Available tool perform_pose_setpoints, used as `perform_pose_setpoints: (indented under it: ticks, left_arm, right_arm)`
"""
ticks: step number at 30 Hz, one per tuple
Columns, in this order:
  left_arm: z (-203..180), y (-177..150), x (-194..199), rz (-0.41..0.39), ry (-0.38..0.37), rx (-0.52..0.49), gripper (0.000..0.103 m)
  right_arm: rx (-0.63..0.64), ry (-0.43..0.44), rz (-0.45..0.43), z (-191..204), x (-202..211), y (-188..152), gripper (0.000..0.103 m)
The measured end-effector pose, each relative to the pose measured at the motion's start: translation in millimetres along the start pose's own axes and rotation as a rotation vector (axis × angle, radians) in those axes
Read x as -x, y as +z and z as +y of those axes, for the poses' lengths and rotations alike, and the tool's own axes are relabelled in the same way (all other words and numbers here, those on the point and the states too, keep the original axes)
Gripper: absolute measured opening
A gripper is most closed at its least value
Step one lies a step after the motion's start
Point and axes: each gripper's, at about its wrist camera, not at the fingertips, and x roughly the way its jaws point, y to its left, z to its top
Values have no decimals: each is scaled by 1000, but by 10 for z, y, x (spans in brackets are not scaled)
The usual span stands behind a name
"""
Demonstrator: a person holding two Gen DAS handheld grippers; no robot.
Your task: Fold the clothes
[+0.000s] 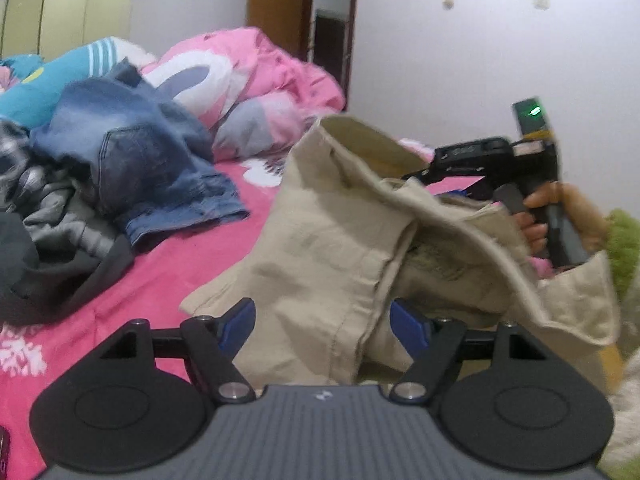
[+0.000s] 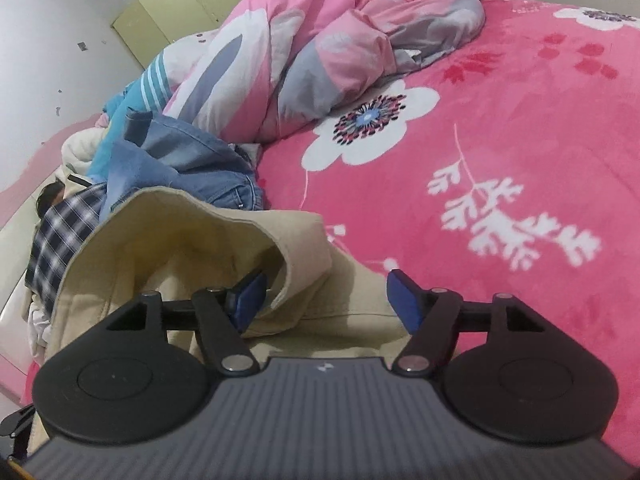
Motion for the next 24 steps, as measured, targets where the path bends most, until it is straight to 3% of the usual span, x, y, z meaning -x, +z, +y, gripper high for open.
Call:
perform_pose_setpoints:
  ticks: [4,5,7,9,12,20,22,24]
  left_arm:
    - [-34,12,-129,4,13,-15,74]
    - [-35,19,-144,0,19,-20,69]
    - [-5,37,-137,-16,35,-3,52]
    - [64,67,-97,-39,61,36,28]
    - [205,126,-42,-63,107,97,13]
    - [544,329,-276,-35,237,132,10]
    - [682,387,-382,-32,306,143,12]
    - [836,431,-480,-29,376,161,20]
  right_arm:
    - [0,-2,-7,4,33,-46,67]
    - [-3,-1,-9,-5,51,-50,67]
    - [-9,1,-13,-27,81,-57,67]
    - [-12,-3,-14,-45,90,-64,67]
    - [-12,-2,-14,-52,87,-79,67]
    - [-15,-4,-21,-58,55,-119,67]
    - [-19,-3,-20,-62,50,-117,67]
    - [-21,-4,-19,-64,40,-117,67]
